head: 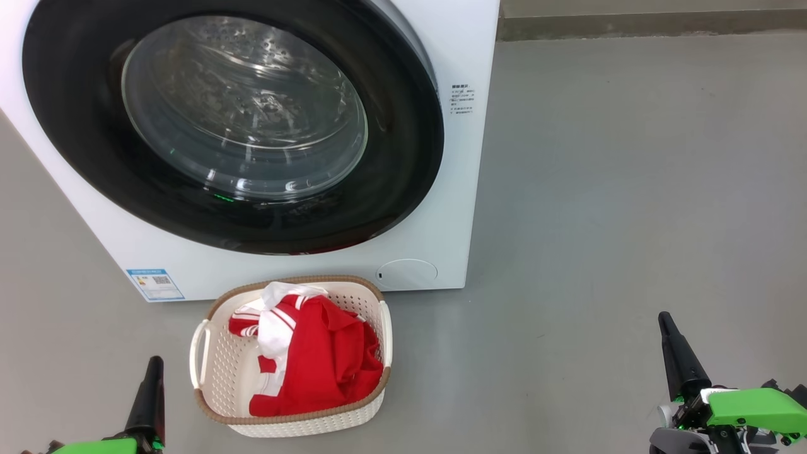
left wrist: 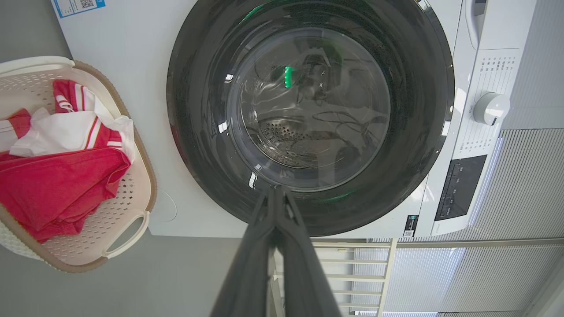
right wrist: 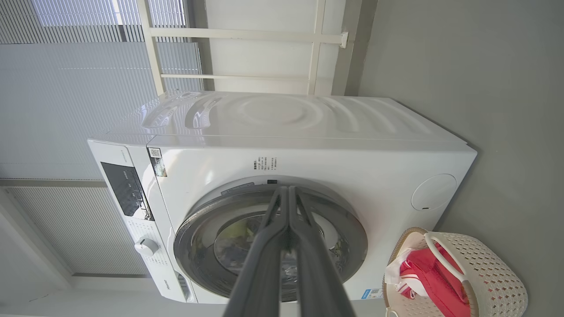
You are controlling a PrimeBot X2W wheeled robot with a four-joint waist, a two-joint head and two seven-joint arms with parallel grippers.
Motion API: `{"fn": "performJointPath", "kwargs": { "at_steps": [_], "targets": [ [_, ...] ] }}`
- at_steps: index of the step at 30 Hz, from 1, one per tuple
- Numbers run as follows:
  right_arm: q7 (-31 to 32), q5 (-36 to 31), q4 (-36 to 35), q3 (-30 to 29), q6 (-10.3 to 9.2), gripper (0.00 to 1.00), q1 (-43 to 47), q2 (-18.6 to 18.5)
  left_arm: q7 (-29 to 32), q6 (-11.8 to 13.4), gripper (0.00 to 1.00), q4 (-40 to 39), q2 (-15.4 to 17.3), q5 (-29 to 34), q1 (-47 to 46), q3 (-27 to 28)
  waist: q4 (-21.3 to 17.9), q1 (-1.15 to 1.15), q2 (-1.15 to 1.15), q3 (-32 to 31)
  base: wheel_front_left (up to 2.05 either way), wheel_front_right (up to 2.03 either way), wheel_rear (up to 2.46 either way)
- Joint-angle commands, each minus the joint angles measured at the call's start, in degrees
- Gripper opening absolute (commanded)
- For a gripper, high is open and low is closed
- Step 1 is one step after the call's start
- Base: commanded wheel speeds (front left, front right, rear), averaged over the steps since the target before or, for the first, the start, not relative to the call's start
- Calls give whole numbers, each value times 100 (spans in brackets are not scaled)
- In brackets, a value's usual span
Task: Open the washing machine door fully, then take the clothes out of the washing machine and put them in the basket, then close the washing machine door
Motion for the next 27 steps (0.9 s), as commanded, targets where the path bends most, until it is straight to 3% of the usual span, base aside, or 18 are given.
{"fn": "performJointPath", "kwargs": {
  "at_steps": [1,27],
  "targets": [
    [47,58,-176,127,9,0,-50,-12,22,-18,0,-152,83,-20,-218,196,0,0,0,0,0,0,0],
    [48,58,-176,127,9,0,-51,-11,24,-18,0,-152,80,-18,-218,199,0,0,0,0,0,0,0]
  ]
}}
